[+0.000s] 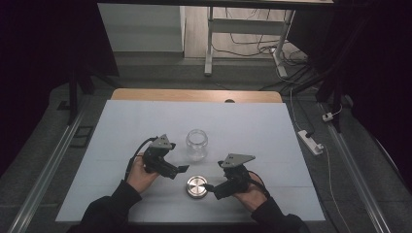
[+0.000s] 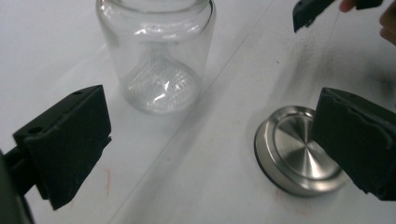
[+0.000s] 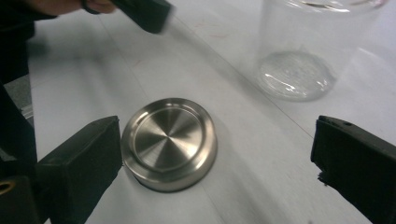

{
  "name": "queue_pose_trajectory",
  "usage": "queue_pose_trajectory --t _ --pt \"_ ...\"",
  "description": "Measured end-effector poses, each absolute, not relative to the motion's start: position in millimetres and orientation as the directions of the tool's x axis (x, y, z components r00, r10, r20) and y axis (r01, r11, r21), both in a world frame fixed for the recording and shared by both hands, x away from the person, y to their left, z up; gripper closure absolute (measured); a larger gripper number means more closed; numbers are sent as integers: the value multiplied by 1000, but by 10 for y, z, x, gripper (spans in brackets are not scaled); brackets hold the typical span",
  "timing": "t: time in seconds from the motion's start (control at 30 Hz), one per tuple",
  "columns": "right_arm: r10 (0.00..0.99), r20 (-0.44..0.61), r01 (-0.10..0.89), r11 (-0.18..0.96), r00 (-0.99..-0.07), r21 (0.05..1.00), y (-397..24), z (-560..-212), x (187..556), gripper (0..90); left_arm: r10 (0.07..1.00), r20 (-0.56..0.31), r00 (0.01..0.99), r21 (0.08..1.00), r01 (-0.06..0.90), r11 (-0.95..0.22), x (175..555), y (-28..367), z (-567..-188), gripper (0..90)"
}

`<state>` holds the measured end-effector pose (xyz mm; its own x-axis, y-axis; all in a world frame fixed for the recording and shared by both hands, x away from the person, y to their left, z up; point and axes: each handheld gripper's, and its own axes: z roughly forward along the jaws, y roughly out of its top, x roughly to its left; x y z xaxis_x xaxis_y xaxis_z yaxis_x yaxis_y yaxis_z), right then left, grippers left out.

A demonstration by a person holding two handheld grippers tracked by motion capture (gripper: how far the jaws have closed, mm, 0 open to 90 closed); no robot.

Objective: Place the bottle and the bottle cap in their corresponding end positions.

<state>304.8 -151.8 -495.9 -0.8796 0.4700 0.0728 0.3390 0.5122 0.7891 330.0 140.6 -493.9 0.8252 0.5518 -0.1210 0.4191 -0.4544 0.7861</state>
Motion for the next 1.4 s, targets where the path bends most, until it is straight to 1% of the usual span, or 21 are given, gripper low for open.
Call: queue_pose_trajectory --t 0.2,0.4,0.8,1.4 --pt "503 81 366 500 -861 785 -1630 -4949 3058 13 571 -121 812 784 431 -447 3133 1571 -4956 0" --pt "523 65 365 495 -850 789 -1712 -4942 3048 10 579 -139 803 789 443 -425 2991 1712 -4942 0" --pt "551 45 371 496 -833 785 -1878 -4934 2970 6 614 -146 776 798 459 -390 2794 1932 -4927 0" --pt "629 54 428 461 -775 777 -2381 -4937 2796 5 691 -168 703 783 521 -340 2412 2338 -5014 0"
